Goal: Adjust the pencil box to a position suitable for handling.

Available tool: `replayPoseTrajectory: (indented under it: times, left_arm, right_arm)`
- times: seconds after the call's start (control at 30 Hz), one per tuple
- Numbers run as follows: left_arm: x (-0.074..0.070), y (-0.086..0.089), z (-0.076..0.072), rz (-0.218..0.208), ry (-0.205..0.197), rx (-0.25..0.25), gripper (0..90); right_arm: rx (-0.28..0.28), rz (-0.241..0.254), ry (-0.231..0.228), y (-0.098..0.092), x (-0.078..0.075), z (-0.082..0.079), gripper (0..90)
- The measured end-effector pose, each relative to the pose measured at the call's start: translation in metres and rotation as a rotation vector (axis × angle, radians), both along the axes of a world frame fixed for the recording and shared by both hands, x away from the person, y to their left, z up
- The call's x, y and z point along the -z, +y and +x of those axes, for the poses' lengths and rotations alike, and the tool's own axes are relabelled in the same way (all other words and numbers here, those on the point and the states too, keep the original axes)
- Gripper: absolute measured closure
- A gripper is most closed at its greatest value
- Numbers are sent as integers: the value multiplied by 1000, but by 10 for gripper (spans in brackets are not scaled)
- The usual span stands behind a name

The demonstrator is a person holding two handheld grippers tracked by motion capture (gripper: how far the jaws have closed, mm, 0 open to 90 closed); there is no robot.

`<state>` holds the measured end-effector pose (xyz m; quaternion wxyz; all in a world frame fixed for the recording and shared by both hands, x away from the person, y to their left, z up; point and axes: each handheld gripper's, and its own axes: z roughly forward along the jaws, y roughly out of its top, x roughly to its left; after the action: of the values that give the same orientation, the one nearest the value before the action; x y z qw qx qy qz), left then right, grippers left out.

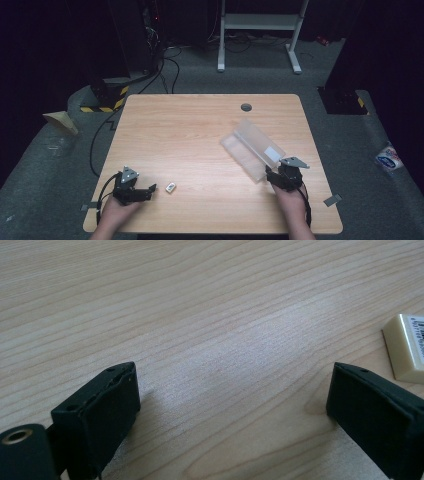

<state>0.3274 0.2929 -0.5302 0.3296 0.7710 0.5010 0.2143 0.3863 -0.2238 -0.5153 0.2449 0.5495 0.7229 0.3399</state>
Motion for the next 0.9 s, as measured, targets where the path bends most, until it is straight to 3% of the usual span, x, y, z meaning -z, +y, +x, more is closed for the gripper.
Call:
replayPoseTrajectory:
  times: [0.2,0.4,0.57,0.9]
  left_arm:
    - [0,0,0,0,0,0,71]
    - [0,0,0,0,0,0,72]
    - [0,0,0,0,0,3,72]
    - [0,0,0,0,-1,4,72]
  right_arm:
    - [31,-28,0,-10,0,12,373]
    - [42,7,-25,-18,-7,10,392]
    - [2,24,-11,-15,-6,1,469]
    - [-6,45,26,-15,-2,1,656]
